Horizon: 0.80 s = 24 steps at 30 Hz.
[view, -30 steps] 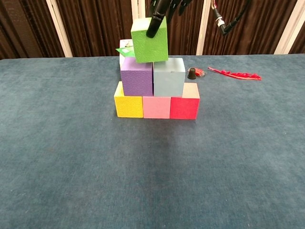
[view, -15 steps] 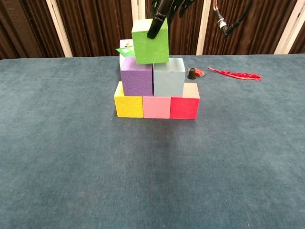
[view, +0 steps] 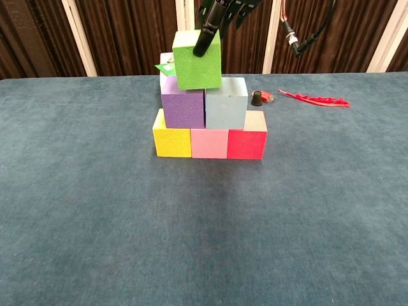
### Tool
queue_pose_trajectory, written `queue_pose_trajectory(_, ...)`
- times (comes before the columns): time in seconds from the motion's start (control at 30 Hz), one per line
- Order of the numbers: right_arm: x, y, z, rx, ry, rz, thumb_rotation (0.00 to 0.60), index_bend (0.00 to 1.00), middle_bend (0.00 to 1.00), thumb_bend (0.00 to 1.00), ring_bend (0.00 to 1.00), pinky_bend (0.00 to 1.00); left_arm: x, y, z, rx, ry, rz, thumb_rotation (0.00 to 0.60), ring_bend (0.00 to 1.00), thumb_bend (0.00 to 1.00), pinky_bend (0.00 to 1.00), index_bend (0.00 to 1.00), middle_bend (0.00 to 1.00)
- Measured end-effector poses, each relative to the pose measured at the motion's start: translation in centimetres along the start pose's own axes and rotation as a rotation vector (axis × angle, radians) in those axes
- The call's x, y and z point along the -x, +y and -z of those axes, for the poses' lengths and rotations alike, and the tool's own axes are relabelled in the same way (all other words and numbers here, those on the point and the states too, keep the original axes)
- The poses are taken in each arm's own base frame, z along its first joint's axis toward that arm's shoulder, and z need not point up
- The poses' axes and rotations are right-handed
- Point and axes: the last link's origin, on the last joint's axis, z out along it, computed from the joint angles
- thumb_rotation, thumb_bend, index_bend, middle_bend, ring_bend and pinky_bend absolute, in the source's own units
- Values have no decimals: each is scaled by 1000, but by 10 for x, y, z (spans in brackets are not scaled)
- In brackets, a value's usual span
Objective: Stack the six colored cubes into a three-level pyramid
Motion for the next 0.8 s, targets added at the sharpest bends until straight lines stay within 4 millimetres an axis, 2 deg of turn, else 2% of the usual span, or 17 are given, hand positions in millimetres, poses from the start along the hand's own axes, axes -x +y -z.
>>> queue_pose_trajectory(0.8,1,8,-3,14,-6,-12,600,371,321,242,167,0,1,1,1,-5,5,-1,600,0,363,0,121,43)
